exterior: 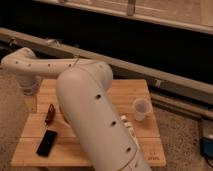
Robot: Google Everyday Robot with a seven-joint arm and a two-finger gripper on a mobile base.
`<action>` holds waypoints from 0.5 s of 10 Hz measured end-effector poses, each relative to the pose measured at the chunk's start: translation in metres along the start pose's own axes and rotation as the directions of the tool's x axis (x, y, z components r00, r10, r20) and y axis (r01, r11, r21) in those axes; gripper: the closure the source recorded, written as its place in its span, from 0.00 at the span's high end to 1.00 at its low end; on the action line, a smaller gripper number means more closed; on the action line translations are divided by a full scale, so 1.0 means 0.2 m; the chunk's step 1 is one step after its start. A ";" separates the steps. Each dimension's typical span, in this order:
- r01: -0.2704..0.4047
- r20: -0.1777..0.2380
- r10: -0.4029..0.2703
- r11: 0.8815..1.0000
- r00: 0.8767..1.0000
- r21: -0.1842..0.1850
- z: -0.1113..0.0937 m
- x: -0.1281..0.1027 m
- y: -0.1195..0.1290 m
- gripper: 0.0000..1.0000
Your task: Drag the pepper across the table
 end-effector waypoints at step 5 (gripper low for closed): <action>-0.081 -0.093 0.076 0.996 0.993 -0.045 0.15 0.06 -0.05 0.80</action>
